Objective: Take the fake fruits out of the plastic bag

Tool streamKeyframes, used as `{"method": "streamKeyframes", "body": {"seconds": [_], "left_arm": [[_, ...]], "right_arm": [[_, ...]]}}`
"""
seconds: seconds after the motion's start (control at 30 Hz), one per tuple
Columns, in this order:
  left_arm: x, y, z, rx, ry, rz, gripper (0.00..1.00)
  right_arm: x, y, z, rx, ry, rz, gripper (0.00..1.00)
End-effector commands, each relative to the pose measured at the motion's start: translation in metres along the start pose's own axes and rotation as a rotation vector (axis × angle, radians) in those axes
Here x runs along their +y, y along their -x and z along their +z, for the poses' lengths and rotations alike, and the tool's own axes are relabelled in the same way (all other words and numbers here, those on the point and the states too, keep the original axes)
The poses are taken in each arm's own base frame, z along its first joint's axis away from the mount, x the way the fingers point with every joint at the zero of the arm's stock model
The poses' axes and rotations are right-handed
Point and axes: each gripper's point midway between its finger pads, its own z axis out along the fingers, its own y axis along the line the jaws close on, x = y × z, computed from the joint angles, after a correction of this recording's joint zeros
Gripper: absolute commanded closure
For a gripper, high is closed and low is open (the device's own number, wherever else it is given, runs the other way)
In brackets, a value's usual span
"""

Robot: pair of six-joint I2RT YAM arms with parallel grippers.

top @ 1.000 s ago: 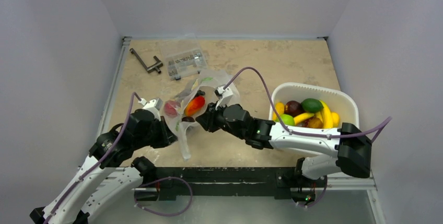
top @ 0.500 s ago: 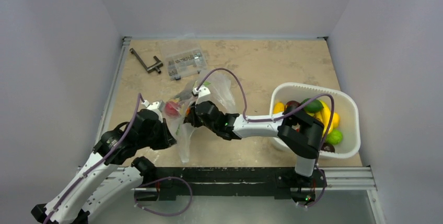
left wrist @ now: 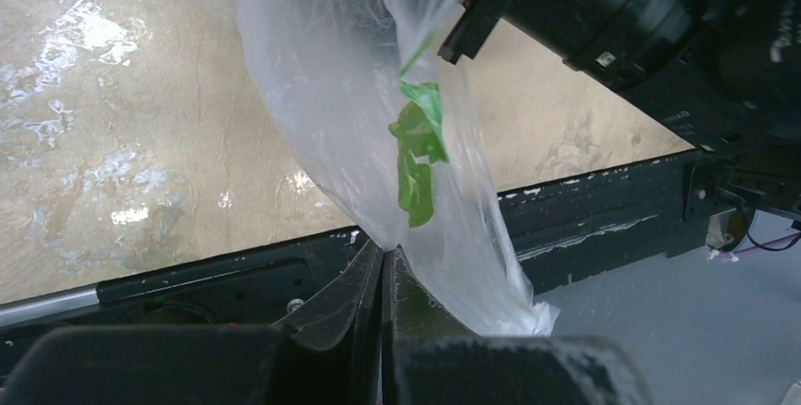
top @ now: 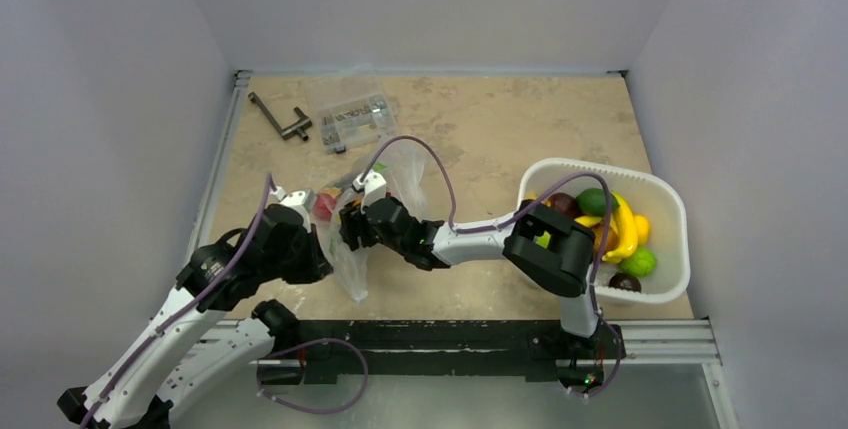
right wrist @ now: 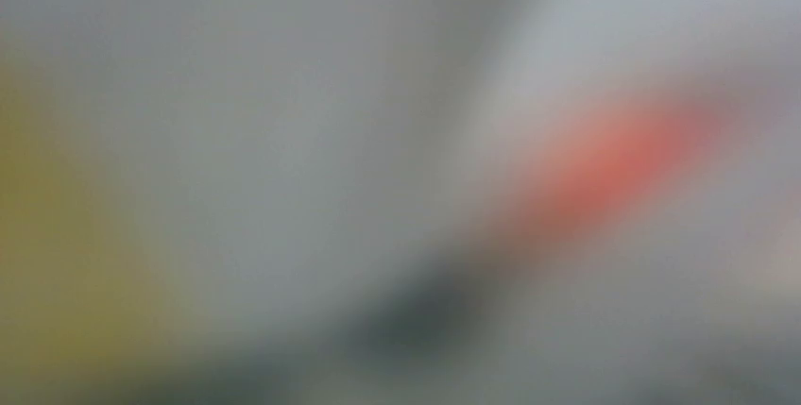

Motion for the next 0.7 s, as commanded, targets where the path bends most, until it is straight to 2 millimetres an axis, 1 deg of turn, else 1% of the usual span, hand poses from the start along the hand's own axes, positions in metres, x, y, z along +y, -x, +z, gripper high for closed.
{"method": "streamKeyframes", "body": {"seconds": [0.0,0.07,0.13,0.23,0.3,0.33,0.43,0.5,0.57,0.67], "left_arm": [[-0.007,0.006,-0.005,-0.003,-0.027,0.051,1.0],[-0.006,0.004,-0.005,0.006,-0.024,0.054,1.0],[-0.005,0.002,-0.005,0.013,-0.021,0.051,1.0],[0.0,-0.001,-0.005,0.024,0.005,0.038,1.0],[0.004,-0.004,-0.005,0.035,0.023,0.037,1.0],[0.006,-0.006,-0.006,0.043,0.036,0.037,1.0],[0.014,-0.01,-0.007,0.047,0.061,0.036,1.0],[0.014,-0.009,-0.008,0.041,0.057,0.034,1.0],[0.014,-0.009,-0.007,0.042,0.059,0.036,1.0],[0.013,-0.009,-0.005,0.057,0.066,0.041,1.0]], "right_arm": [[-0.003,0.007,0.012,-0.023,-0.017,-0.059,0.3],[-0.008,-0.001,0.014,-0.006,-0.034,-0.069,0.23],[-0.01,-0.009,0.018,0.007,-0.035,-0.077,0.18],[-0.012,-0.016,0.024,0.021,-0.041,-0.088,0.16],[-0.012,-0.018,0.028,0.023,-0.039,-0.085,0.17],[-0.011,-0.018,0.029,0.024,-0.037,-0.084,0.2],[-0.009,-0.016,0.029,0.023,-0.034,-0.075,0.34],[-0.008,-0.009,0.026,0.021,-0.04,-0.075,0.43],[-0.009,0.003,0.017,0.008,-0.06,-0.061,0.52],[-0.003,0.024,-0.004,-0.027,-0.042,-0.017,0.63]]}}
